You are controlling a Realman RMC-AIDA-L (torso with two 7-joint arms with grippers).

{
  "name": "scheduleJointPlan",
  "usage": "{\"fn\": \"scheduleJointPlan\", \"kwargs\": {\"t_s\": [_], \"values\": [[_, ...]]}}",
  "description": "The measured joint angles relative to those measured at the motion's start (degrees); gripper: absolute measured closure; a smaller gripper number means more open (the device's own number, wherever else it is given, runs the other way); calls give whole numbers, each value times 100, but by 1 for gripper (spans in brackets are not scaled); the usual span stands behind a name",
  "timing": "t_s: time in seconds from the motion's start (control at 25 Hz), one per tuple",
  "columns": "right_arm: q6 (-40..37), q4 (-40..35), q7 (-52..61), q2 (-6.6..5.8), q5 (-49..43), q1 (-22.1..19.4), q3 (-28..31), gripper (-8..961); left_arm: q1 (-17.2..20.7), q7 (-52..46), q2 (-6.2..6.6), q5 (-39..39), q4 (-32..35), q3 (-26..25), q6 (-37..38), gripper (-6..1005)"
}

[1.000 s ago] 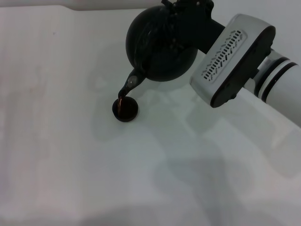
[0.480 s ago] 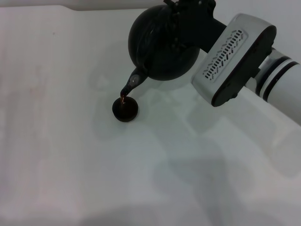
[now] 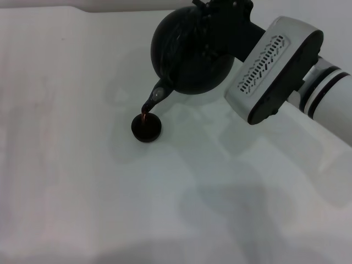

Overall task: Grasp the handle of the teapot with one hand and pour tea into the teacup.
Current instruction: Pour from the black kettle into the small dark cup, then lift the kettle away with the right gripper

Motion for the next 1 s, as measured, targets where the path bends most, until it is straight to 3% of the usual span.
{"fn": "scheduleJointPlan", "kwargs": {"t_s": [1.0], "values": [[-116,121,14,0,27,0,3,834,9,0,-9,1,-60,0,0,170]]}}
